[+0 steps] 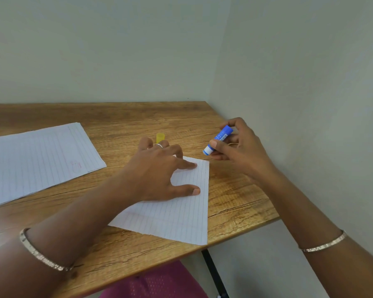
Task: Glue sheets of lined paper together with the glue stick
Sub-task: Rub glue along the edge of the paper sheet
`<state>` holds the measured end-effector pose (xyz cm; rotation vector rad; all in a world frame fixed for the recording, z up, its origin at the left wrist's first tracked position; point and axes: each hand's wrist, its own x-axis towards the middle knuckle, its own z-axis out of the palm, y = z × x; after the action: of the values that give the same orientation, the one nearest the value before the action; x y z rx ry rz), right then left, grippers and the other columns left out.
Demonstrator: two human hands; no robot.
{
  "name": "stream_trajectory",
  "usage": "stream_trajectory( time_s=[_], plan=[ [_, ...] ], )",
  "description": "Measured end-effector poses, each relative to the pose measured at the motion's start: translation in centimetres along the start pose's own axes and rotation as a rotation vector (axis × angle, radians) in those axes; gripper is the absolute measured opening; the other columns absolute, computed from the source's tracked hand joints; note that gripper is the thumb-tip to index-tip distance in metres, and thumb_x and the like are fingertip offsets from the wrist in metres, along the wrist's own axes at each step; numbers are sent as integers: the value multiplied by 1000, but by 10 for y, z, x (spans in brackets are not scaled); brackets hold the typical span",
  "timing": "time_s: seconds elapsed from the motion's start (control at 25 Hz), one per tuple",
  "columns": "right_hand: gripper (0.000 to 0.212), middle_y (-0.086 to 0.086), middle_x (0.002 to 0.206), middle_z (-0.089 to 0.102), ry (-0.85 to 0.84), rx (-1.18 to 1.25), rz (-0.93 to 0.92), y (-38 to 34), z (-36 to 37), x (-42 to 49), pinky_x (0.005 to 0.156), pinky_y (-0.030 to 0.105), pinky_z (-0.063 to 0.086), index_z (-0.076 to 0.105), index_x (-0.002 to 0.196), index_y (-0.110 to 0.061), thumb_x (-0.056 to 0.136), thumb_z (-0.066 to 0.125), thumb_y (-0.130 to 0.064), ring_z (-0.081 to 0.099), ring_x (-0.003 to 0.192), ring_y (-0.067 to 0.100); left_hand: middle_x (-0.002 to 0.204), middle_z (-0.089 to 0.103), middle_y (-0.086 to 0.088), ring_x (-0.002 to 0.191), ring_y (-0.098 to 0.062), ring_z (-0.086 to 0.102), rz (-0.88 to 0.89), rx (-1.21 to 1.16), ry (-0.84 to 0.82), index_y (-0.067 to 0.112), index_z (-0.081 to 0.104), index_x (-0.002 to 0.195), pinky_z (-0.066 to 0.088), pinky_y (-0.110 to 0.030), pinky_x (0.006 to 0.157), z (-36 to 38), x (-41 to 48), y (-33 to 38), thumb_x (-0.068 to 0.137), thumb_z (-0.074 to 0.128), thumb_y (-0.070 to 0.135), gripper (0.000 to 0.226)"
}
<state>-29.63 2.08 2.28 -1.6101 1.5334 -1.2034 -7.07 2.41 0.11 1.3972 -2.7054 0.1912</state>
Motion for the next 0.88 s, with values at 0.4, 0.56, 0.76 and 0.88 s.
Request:
stream_trajectory(
  time_s=[0.4,0.56,0.76,0.88],
  plan=[
    [44,2,84,78,125,-144,-165,15,17,3,74,39,66,43,120,-23,92,77,-21,77,68,12,129,56,5,124,-23,51,-161,153,41,42,43,145,28,-50,101,-1,-4,10,72,6,94,96],
    [42,5,86,78,114,-142,-211,14,25,10,74,41,66,46,115,-27,89,80,-22,78,73,14,130,55,5,127,-24,48,-186,131,37,42,44,144,28,-48,100,-2,-4,10,72,9,95,96],
    [43,3,85,76,76,-216,-254,14,37,22,76,42,65,49,117,-27,89,80,-20,76,74,14,131,54,6,126,-23,47,-201,117,34,41,43,145,29,-46,98,-1,-3,10,72,10,94,95],
    [44,4,89,77,53,-278,-272,14,39,24,77,35,64,51,123,-21,89,79,-20,76,76,12,133,51,7,127,-22,44,-188,49,30,47,38,146,30,-45,99,0,-3,9,73,14,93,89]
  ],
)
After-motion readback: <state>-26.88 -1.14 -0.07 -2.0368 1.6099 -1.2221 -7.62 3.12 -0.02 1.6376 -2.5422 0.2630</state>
